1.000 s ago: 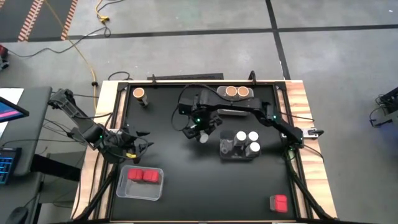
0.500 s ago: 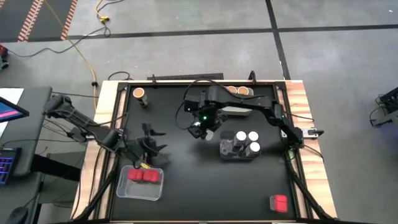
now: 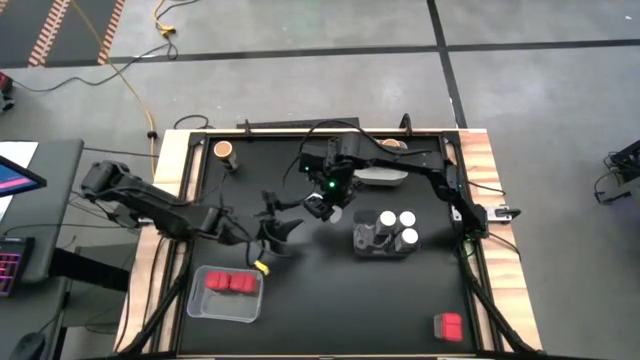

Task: Sort spices by type
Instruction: Put the white spice bottle in the black bin

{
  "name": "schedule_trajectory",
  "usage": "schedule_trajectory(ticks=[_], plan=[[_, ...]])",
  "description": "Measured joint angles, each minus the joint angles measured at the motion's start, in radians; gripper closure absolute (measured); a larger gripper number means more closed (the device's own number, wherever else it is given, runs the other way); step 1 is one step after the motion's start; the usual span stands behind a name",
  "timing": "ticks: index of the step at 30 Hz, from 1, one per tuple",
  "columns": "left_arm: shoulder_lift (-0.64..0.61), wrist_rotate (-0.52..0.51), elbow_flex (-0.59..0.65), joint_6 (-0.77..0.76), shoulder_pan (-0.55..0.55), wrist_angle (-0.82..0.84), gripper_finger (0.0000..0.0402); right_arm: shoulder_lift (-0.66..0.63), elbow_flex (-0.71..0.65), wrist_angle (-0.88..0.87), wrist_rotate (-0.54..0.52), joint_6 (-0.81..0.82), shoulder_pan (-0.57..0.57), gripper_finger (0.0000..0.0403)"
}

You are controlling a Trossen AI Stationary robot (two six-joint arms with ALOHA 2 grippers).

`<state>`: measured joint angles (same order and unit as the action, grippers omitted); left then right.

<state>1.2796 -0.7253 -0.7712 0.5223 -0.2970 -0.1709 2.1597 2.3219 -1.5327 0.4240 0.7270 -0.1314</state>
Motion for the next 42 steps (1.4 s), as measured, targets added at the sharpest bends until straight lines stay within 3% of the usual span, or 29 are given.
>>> schedule_trajectory(ticks=[8, 13, 28, 35, 42], plan=[[0.148, 0.041, -0.092, 0.062, 0.031, 0.000, 0.0180, 0.001, 0.000, 0.004, -0.003, -0.022, 0.001, 0.0168], [0.195, -0.039, -0.138, 0.061, 0.034, 0.003, 0.0180, 0.001, 0.000, -0.001, -0.008, -0.018, 0.004, 0.0168], [0.195, -0.074, -0.154, 0.042, 0.014, 0.003, 0.0180, 0.001, 0.000, -0.011, 0.001, -0.078, -0.003, 0.0168], [0.195, -0.078, -0.154, -0.081, 0.014, 0.003, 0.0180, 0.001, 0.000, -0.034, 0.002, -0.103, -0.003, 0.0168], [0.195, -0.074, -0.154, -0.064, 0.014, 0.003, 0.0168, 0.001, 0.000, -0.037, 0.004, -0.111, -0.008, 0.0168]])
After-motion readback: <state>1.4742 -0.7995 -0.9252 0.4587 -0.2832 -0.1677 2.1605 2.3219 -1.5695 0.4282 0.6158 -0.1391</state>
